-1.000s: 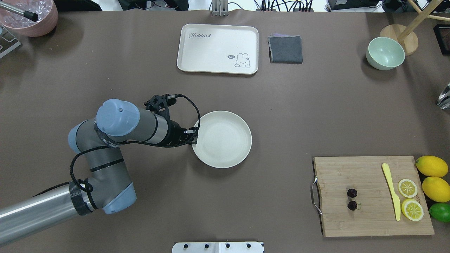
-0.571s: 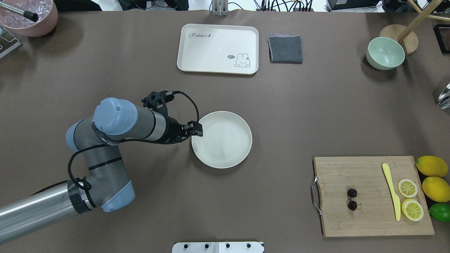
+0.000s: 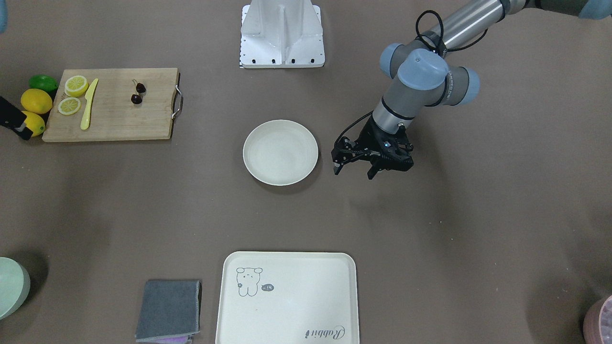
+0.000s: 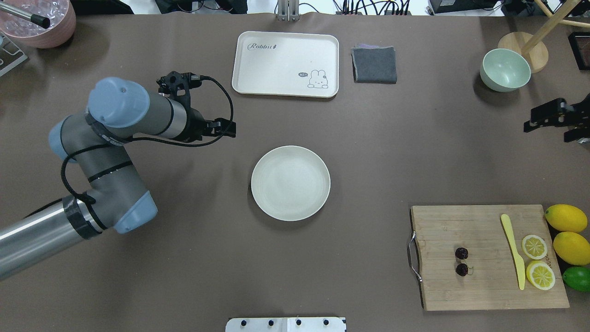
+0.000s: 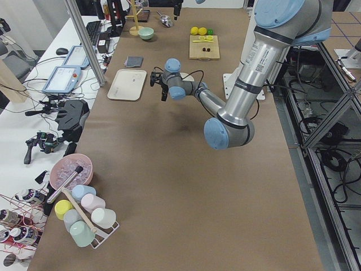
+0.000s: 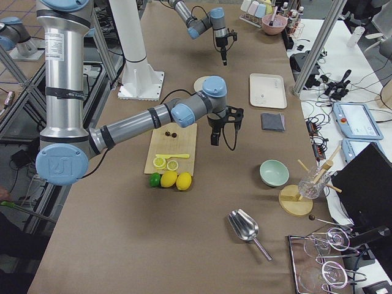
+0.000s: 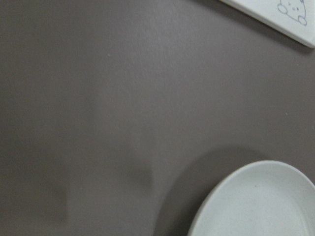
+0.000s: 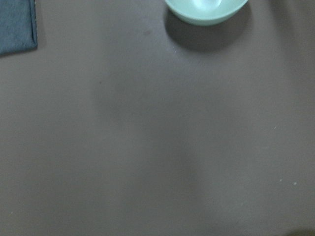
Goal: Place red cherry on plate
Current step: 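Release the plate with the left gripper while the right arm reaches out, then grasp the dark cherry pair by its stem with the right gripper, then carry the cherries with the right gripper and lower them onto the white plate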
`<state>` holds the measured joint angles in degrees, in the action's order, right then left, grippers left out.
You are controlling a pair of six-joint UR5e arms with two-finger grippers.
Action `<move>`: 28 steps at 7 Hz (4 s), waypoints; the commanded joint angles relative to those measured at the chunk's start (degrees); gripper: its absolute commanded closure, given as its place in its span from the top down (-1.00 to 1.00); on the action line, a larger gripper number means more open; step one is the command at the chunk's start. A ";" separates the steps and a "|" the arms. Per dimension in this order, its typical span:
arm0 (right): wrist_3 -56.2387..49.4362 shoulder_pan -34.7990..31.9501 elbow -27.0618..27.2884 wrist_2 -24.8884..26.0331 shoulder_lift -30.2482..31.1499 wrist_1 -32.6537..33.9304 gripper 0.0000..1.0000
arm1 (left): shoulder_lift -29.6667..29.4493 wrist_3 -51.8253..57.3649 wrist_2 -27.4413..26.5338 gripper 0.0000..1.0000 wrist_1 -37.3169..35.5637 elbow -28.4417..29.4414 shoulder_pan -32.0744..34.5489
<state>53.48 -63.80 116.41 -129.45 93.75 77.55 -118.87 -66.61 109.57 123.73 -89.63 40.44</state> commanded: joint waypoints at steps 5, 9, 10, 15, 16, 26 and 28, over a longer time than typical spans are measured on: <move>26.41 34.06 8.13 18.95 7.05 -7.05 1.00 | -0.23 7.55 4.95 0.96 -5.34 -0.72 7.64; 27.37 42.16 7.78 19.84 8.03 -6.80 0.79 | 0.56 7.46 4.60 0.96 -5.34 -2.65 7.55; 27.38 43.05 7.43 20.11 8.03 -6.62 0.63 | 0.74 7.46 4.51 0.96 -5.34 -2.57 7.55; 27.38 42.89 6.46 20.99 8.12 -6.53 0.35 | 0.92 7.11 4.42 0.96 -5.25 -2.92 7.37; 27.38 42.89 6.46 21.25 8.12 -6.53 0.00 | 0.92 7.11 4.42 0.96 -5.25 -2.92 7.20; 26.85 35.07 8.49 18.53 -7.00 2.71 -1.00 | 1.00 7.55 4.42 0.96 -5.07 -2.22 6.93; 26.50 34.89 0.35 19.40 -24.95 12.26 -1.00 | 3.81 10.78 4.60 0.96 -4.90 -2.48 6.93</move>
<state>80.15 -28.82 121.62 -110.63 78.90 85.01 -116.10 -57.91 114.08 118.76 -92.14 47.36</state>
